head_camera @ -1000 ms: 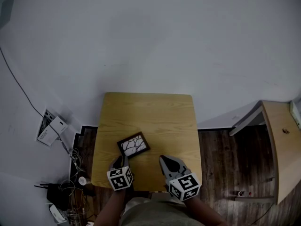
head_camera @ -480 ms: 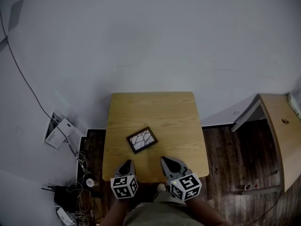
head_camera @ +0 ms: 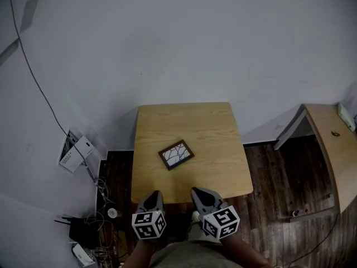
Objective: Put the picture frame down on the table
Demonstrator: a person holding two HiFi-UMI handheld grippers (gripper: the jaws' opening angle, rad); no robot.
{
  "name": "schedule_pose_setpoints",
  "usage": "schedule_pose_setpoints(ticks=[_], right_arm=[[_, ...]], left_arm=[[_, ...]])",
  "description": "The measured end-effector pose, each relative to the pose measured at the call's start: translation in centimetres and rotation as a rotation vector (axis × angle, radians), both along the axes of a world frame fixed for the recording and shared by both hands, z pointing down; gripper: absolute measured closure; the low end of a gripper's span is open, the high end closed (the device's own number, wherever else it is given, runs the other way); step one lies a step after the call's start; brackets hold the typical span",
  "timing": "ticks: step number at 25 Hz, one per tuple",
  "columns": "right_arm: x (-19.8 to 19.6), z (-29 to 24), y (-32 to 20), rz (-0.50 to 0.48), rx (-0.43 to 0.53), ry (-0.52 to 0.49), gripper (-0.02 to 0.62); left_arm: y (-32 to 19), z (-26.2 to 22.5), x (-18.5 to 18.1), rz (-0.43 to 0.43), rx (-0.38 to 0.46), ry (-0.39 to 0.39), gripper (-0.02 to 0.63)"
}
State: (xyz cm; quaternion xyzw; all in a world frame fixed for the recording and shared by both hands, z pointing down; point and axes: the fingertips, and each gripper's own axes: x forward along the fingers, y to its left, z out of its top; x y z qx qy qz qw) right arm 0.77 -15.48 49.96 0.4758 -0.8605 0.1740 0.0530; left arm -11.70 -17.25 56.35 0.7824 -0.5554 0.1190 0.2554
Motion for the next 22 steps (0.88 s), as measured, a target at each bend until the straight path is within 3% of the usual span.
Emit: schedule_pose_setpoints(ticks=[22], right_arm=[[-5.5,-0.3,11.5,-0.046,-0.009,0.009,0.595]], left_arm=[[12.3,-3.1,-5.3,0.008,0.020,0.041,0.591]])
